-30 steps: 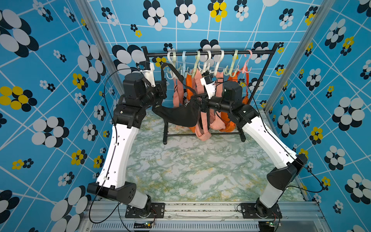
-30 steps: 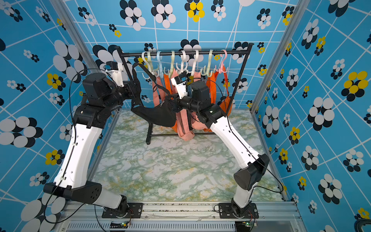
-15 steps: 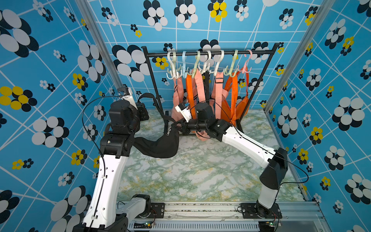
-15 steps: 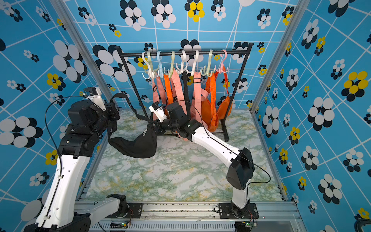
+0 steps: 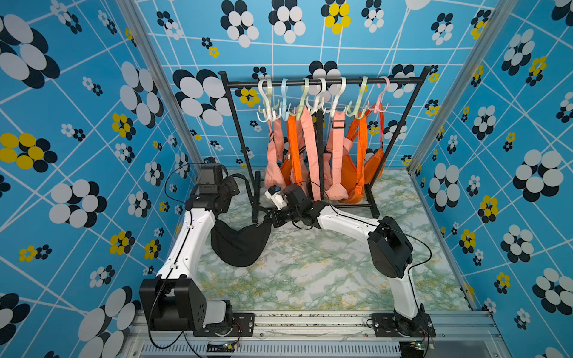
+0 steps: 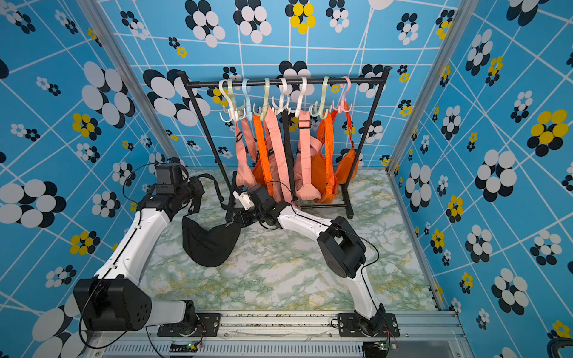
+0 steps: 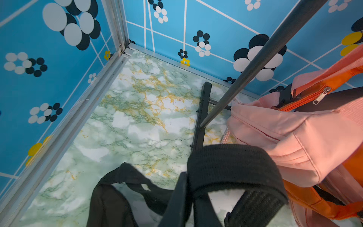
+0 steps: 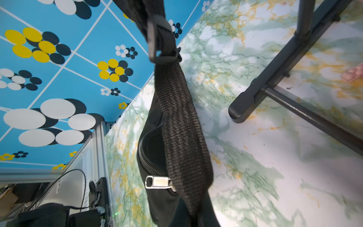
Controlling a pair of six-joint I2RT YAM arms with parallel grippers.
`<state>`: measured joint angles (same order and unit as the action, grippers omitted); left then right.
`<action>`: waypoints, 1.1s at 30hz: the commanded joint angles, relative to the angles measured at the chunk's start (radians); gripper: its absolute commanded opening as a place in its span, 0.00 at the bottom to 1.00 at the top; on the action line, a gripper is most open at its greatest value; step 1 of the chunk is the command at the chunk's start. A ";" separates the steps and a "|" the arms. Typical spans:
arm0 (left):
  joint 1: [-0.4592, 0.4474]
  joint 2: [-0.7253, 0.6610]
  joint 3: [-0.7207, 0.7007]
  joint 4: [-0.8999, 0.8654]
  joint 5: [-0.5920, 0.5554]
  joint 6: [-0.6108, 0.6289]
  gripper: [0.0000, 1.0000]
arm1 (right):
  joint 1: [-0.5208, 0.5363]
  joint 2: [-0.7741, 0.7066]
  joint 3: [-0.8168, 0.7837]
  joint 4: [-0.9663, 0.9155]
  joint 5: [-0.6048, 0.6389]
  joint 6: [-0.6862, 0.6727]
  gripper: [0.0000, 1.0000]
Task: Take the bag off the hook
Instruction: Place the bag at the center of the board, then adjust the bag at the center of the board.
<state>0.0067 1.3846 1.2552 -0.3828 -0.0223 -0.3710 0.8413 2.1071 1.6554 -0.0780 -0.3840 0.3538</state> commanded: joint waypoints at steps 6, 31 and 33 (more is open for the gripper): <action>0.004 0.002 -0.015 -0.017 0.058 -0.052 0.99 | -0.002 0.049 -0.003 0.049 0.231 0.111 0.00; 0.004 -0.068 -0.392 -0.358 0.099 -0.291 1.00 | -0.064 -0.207 -0.381 0.049 0.437 -0.125 0.70; 0.005 -0.060 -0.411 -0.350 0.103 -0.306 0.99 | -0.101 -0.264 -0.408 0.043 0.470 -0.119 0.70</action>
<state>0.0067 1.3121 0.8680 -0.7116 0.0547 -0.6357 0.7906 1.9373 1.2682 -0.0372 0.0105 0.2535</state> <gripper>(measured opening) 0.991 0.696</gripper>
